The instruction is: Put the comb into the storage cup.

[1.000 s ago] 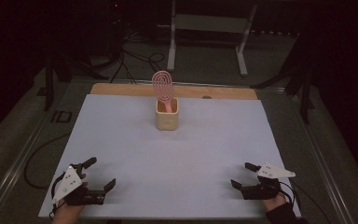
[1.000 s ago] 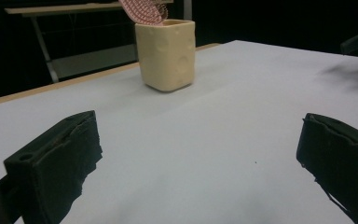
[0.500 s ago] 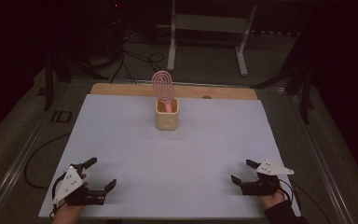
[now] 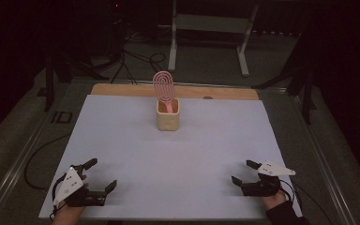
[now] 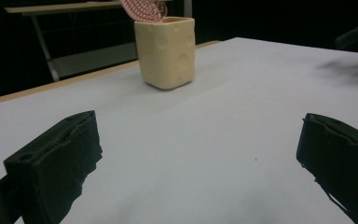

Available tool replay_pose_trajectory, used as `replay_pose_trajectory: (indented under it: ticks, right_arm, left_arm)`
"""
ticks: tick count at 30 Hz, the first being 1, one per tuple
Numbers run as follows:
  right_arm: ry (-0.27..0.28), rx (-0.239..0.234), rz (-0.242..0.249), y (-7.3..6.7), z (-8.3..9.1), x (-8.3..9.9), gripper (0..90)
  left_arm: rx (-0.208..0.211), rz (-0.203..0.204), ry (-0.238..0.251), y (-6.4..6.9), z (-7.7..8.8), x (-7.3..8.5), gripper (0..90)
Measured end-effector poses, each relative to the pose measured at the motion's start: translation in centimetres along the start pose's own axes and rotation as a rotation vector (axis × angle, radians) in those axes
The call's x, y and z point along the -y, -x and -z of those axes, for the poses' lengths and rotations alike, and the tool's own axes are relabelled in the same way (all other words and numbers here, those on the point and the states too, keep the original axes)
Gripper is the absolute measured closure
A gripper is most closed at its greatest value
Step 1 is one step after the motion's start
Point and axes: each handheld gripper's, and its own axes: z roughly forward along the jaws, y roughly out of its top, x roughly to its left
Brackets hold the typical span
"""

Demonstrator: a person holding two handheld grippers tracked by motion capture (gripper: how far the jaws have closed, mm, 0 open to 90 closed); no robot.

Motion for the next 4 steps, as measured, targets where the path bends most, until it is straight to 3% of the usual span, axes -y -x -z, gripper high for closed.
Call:
replay_pose_trajectory:
  ticks: [4]
  right_arm:
    - [-0.001, -0.006, 0.006, -0.15, -0.04, -0.13, 9.8]
  left_arm:
    - [-0.002, 0.000, 0.000, 0.02, 0.03, 0.01, 0.0]
